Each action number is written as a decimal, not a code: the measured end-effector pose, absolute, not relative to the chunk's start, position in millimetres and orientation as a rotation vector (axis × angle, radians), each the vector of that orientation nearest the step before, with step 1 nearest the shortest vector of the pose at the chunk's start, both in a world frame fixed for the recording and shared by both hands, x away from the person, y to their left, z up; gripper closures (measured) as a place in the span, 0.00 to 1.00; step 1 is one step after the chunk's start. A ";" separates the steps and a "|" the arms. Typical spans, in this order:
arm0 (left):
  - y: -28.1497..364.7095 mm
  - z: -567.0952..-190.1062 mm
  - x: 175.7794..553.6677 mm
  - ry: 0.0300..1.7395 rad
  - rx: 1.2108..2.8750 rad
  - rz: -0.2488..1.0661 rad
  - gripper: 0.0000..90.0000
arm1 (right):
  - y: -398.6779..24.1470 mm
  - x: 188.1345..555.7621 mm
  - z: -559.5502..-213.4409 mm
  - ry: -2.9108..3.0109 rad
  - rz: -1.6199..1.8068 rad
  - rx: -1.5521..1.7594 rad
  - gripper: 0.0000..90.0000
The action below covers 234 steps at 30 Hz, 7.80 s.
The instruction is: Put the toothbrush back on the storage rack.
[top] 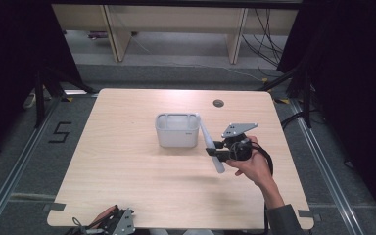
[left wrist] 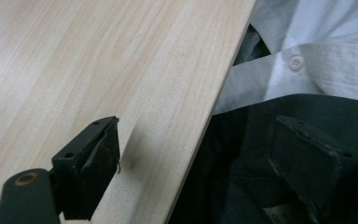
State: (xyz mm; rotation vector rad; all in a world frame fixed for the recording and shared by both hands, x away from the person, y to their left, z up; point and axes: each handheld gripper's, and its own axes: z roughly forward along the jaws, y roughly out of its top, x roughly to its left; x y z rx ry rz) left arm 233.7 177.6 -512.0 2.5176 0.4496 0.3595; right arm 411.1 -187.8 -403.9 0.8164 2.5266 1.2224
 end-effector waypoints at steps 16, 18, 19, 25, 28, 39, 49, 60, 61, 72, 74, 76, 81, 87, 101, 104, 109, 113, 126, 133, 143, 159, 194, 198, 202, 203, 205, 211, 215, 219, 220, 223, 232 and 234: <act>177.9 -511.8 233.5 0.458 2.514 0.364 0.17 | -179.5 426.4 -394.4 2.372 1.321 0.901 0.74; 177.9 -511.9 233.8 0.457 2.517 0.365 0.17 | -178.9 427.7 -392.5 2.343 1.329 0.904 0.74; 178.0 -511.8 233.8 0.457 2.519 0.365 0.17 | -178.8 428.5 -391.7 2.317 1.338 0.916 0.74; 178.0 -511.8 233.9 0.459 2.516 0.364 0.17 | -177.9 435.7 -384.4 2.245 1.365 0.925 0.74; 178.0 -511.9 233.8 0.457 2.518 0.364 0.17 | -175.1 438.4 -380.7 2.224 1.383 0.928 0.74; 178.1 -511.7 233.8 0.455 2.517 0.363 0.17 | -165.0 449.5 -371.9 2.185 1.435 0.920 0.74; 178.4 -511.5 233.7 0.455 2.515 0.365 0.17 | -155.1 456.0 -362.8 2.149 1.466 0.957 0.74; 179.2 -509.5 235.0 0.442 2.546 0.327 0.17 | -148.9 464.1 -355.2 2.138 1.461 0.934 0.74; 179.3 -509.1 235.0 0.442 2.553 0.322 0.17 | -147.1 464.5 -355.0 2.151 1.480 0.953 0.74; 179.4 -508.7 234.9 0.441 2.551 0.319 0.17 | -136.1 475.4 -346.5 2.129 1.500 0.956 0.74; 179.4 -508.5 234.9 0.440 2.550 0.319 0.17 | -134.2 477.3 -344.8 2.125 1.503 0.953 0.74; 179.4 -508.8 234.7 0.439 2.547 0.324 0.17 | -132.3 479.2 -342.9 2.123 1.493 0.949 0.74; 179.5 -508.4 234.6 0.437 2.546 0.326 0.17 | -130.9 482.5 -341.9 2.106 1.481 0.960 0.74; 179.2 -508.9 234.5 0.440 2.547 0.322 0.17 | -129.6 488.8 -346.2 2.094 1.492 1.012 0.74; 179.5 -508.2 234.6 0.431 2.548 0.328 0.17 | -128.2 505.3 -359.6 2.066 1.457 1.072 0.74; 179.4 -508.7 234.5 0.433 2.548 0.328 0.17 | -126.1 506.7 -360.9 2.063 1.450 1.066 0.74; 179.5 -508.3 234.5 0.430 2.549 0.328 0.17 | -122.5 507.8 -363.4 2.055 1.437 1.073 0.74; 179.5 -508.2 234.5 0.428 2.548 0.327 0.17 | -122.2 511.4 -367.4 2.059 1.425 1.063 0.74; 178.4 -510.9 233.6 0.454 2.514 0.376 0.17 | -119.0 512.6 -385.5 2.082 1.354 1.090 0.74; 178.3 -510.7 233.5 0.453 2.511 0.376 0.17 | -118.3 512.3 -391.2 2.091 1.334 1.066 0.74; 178.3 -510.5 233.4 0.451 2.519 0.383 0.17 | -118.7 510.4 -402.1 2.110 1.309 1.100 0.74; 178.5 -510.3 233.4 0.443 2.529 0.372 0.17 | -120.9 508.2 -413.5 2.146 1.304 1.097 0.77; 177.9 -511.3 233.3 0.443 2.530 0.360 0.17 | -122.3 490.8 -411.7 2.145 1.263 1.019 0.63; 178.0 -511.2 233.5 0.444 2.534 0.370 0.17 | -126.0 485.9 -408.6 2.131 1.302 1.035 0.52; 177.7 -512.2 233.4 0.462 2.508 0.344 0.17 | -130.9 480.8 -404.1 2.123 1.326 1.010 0.49; 177.6 -512.3 233.3 0.463 2.506 0.348 0.17 | -131.8 478.4 -402.9 2.118 1.322 1.022 0.48; 178.1 -511.3 234.0 0.458 2.518 0.324 0.17 | -133.4 475.4 -402.0 2.119 1.334 1.021 0.48; 178.6 -510.1 234.4 0.436 2.549 0.325 0.17 | -137.1 466.8 -403.2 2.116 1.347 1.009 0.47; 178.7 -509.1 234.4 0.434 2.557 0.322 0.17 | -138.2 463.7 -404.0 2.122 1.352 0.999 0.46; 178.6 -509.3 233.9 0.432 2.548 0.322 0.17 | -137.4 462.7 -402.9 2.122 1.379 0.986 0.45; 178.6 -509.3 233.9 0.432 2.548 0.322 0.17 | -137.3 461.7 -402.2 2.123 1.370 0.989 0.45; 177.8 -511.2 232.2 0.439 2.521 0.357 0.17 | -136.9 459.8 -400.8 2.127 1.362 0.975 0.44; 178.0 -511.0 232.3 0.438 2.522 0.360 0.17 | -137.6 451.4 -402.1 2.154 1.362 0.990 0.42; 177.9 -511.0 232.2 0.439 2.521 0.359 0.17 | -138.3 450.2 -402.8 2.155 1.383 0.996 0.41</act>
